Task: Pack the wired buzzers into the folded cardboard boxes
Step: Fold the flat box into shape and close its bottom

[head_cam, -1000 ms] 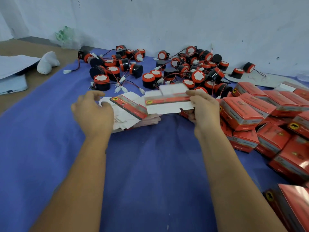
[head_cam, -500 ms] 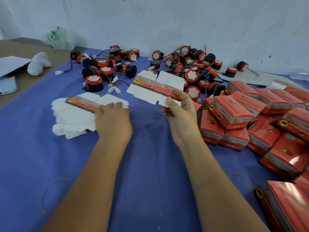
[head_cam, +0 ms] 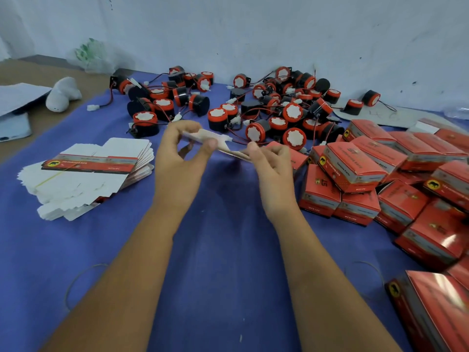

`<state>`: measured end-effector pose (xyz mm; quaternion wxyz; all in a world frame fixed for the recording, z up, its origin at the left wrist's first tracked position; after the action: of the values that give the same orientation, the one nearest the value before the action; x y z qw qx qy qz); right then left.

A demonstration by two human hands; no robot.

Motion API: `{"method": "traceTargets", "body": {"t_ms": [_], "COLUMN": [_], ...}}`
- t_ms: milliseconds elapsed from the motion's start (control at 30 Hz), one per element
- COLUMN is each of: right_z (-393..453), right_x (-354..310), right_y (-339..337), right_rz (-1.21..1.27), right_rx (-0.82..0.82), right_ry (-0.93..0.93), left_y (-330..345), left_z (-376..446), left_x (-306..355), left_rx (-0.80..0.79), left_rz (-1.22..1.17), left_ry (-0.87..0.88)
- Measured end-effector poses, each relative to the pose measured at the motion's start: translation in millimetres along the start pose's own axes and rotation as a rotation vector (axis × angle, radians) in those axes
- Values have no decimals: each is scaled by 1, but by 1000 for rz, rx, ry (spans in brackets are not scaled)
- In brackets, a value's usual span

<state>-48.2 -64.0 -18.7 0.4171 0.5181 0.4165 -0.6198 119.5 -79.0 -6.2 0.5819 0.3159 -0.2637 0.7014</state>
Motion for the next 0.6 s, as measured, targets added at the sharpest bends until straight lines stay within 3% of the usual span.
{"method": "traceTargets", "body": {"t_ms": [67,133,233,367,467,600], "right_z": [-5,-6,-3,3,8,7], "right_x": [-10,-16,-22,-25,-25,-22], "right_y": [-2,-2,0,-5,-14,-19], "right_rz": [-176,-306,-422,-298,-260,-135], "right_rx": [-15,-21,-49,-152,46,223], "right_ry": [-195,-257,-204,-35,0,33], "left_y": [-2,-3,-5,-4,3,15], "left_z": [2,3,3,0,-3,-7], "left_x": [-4,-5,-4,1,5,9], "left_rx": [61,74,29,-150,-312,-295], "left_rz": [-51,-39,50,-12,154,319], "left_ry": [-51,-77,-54,45,215,244]}}
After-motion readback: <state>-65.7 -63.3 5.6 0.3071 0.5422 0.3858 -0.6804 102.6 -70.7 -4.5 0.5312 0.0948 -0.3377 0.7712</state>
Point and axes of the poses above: each hand's wrist, its own z-axis towards the middle knuckle, its own y-axis out of the palm, x = y × z, the point moved 4 cm from there along z, towards the middle knuckle, and after that the axes turned 10 degrees about y, right-handed, at the moved point
